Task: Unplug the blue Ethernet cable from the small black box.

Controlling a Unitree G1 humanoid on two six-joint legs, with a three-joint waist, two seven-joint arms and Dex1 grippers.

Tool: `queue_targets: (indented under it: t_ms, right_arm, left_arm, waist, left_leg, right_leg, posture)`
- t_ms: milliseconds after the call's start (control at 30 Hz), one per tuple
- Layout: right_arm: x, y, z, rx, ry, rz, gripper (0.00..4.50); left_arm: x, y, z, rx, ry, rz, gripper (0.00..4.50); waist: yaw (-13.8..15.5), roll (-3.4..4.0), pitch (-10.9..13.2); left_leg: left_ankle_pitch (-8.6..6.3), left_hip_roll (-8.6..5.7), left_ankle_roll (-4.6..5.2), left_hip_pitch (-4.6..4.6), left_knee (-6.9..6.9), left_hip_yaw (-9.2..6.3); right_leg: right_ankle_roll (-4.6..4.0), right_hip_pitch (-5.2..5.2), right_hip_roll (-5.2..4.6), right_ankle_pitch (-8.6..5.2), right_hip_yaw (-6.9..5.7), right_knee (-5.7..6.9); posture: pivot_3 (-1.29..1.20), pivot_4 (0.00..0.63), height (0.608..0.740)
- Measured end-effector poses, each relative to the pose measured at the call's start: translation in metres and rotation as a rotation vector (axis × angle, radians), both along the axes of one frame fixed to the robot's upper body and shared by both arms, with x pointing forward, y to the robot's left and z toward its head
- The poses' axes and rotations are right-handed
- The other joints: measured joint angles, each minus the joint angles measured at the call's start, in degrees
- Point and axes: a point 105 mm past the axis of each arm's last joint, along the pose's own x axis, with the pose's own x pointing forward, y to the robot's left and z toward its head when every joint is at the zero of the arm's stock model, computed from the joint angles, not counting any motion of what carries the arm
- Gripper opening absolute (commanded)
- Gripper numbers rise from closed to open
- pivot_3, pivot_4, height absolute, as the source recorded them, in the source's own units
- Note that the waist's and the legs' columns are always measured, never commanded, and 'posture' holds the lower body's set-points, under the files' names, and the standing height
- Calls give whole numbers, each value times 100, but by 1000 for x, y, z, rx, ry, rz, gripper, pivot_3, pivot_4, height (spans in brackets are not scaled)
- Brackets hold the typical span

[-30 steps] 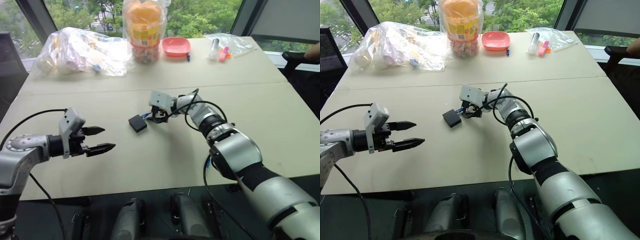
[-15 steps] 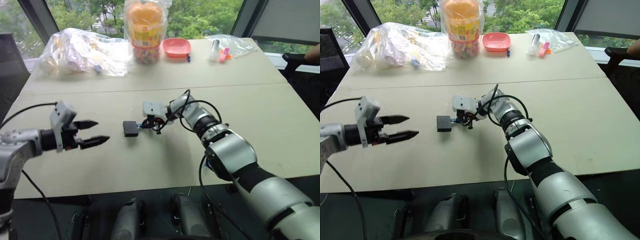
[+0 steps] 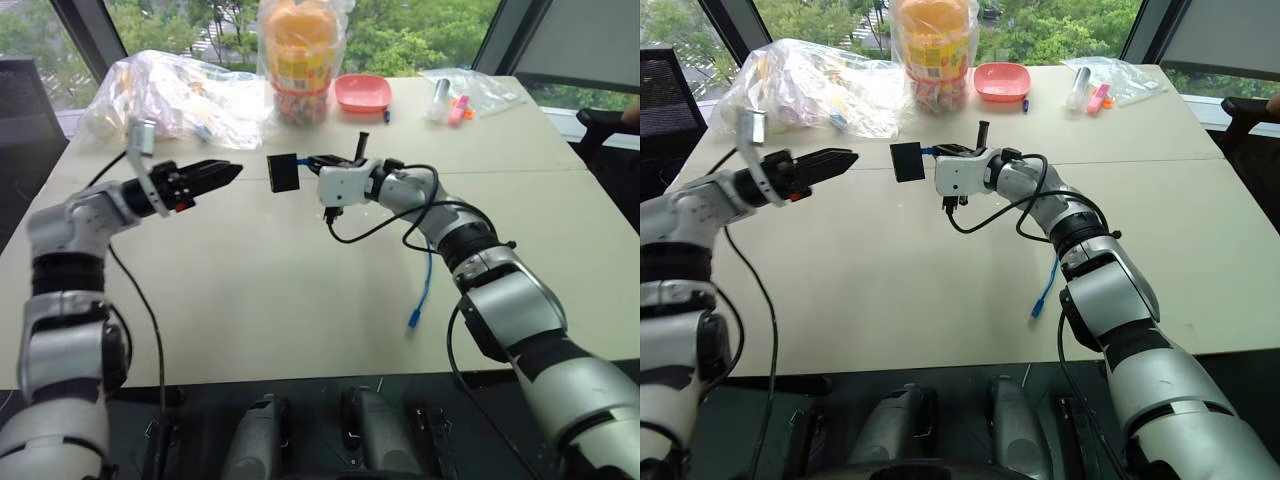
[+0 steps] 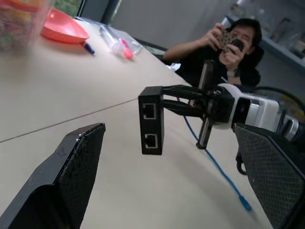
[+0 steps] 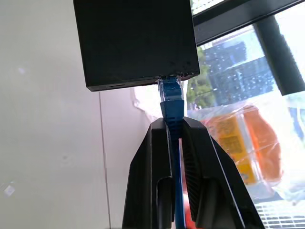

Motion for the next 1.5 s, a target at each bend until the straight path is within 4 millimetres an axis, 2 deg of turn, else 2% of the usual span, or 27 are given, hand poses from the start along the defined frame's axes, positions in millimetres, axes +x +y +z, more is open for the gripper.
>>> queue_targets:
  t_ms: [167,300,500,533,600,733,833,867,933,1000,1033,1100,1167,1267,1400,1500]
  right_arm:
    - [0,1,17,46,-78,-21,66]
    - [3,-6,17,41,-79,-53,0]
    - [2,-6,11,39,-68,-64,0]
    - [1,-6,10,38,-67,-63,0]
    - [0,-6,8,36,-62,-62,0]
    - [-4,-3,4,57,-21,-37,1671]
    - [-7,-5,3,64,12,-39,3213]
    - [-7,-10,1,91,48,-51,3213]
    - [-11,-23,-9,266,199,-78,3213]
    - [-19,-37,-23,562,441,-96,3213]
    - [-23,-39,-33,676,564,-92,3213]
    - [-39,-39,-38,943,800,-25,3213]
    - [-59,-33,-30,1119,968,102,3213]
    - [-83,-23,-12,1278,1100,265,3213]
    - [-92,-15,6,1463,1184,380,3213]
    - [-95,-17,13,1492,1188,407,3213]
  left_arm:
    - [22,-37,-11,42,3,-32,4500]
    - [27,-53,-19,73,7,-45,3333]
    - [28,-62,-10,56,-19,-75,617]
    - [27,-61,-11,58,-16,-82,496]
    - [26,-61,-12,63,-14,-93,503]
    - [24,-60,-15,91,-12,-103,503]
    - [24,-59,-18,100,-6,-98,503]
    - [24,-59,-18,96,-5,-96,503]
    - [25,-55,-16,61,-1,-86,503]
    - [24,-50,-13,-4,14,-78,503]
    - [23,-49,-12,-28,23,-83,503]
    - [15,-52,-8,-99,32,-162,503]
    - [5,-56,-7,-159,38,-248,503]
    - [-8,-64,-3,-249,56,-354,503]
    - [-22,-75,5,-327,62,-446,503]
    - [-28,-76,4,-341,76,-458,503]
  waist:
    - [-25,-2,0]
    - [-39,-2,0]
    - [-30,-2,0]
    - [-29,-2,0]
    - [-28,-2,1]
    - [-28,-2,0]
    - [-23,-2,0]
    - [-13,-4,0]
    - [4,-8,-3]
    - [10,-8,-3]
    - [12,-7,-2]
    - [7,-7,-3]
    - [-8,-7,-2]
    - [-5,-7,-2]
    - [4,-7,-2]
    - [11,-7,-2]
  left_leg:
    - [6,-4,14,-4,7,9]
    - [5,2,15,-3,2,9]
    - [5,2,16,-3,2,9]
    - [5,1,16,-4,3,9]
    - [5,1,16,-4,4,8]
    - [5,1,16,-4,5,7]
    - [4,1,17,-4,7,4]
    - [5,1,17,-5,7,3]
    - [2,1,21,-4,11,-8]
    - [2,2,21,-4,12,-16]
    - [2,1,21,-7,14,-16]
    - [2,2,21,-7,19,-18]
    - [1,3,21,-5,25,-20]
    - [0,7,22,-5,43,-27]
    - [0,9,21,-3,70,-30]
    - [1,8,22,-1,77,-29]
  right_leg:
    - [19,5,-3,11,10,-15]
    - [19,-1,3,11,13,-10]
    - [19,-1,2,11,13,-9]
    - [19,-1,2,11,13,-9]
    - [19,-1,2,11,13,-9]
    - [20,0,2,11,13,-9]
    - [20,1,2,11,13,-8]
    - [20,1,2,11,13,-8]
    - [21,13,2,12,5,-9]
    - [23,18,0,13,4,-8]
    - [24,13,-2,14,3,-5]
    - [24,13,-4,15,1,5]
    - [24,15,-6,15,1,11]
    - [22,15,-6,14,3,24]
    - [19,19,-13,15,7,46]
    - [18,21,-13,16,9,50]
  posture:
    - [0,150,740]
    - [0,150,740]
    - [0,150,740]
    - [0,150,740]
    - [0,150,740]
    - [0,150,740]
    - [0,150,740]
    - [0,150,740]
    - [0,150,740]
    - [0,150,740]
    - [0,150,740]
    - [0,150,740]
    - [0,150,740]
    - [0,150,740]
    - [0,150,740]
    - [0,150,740]
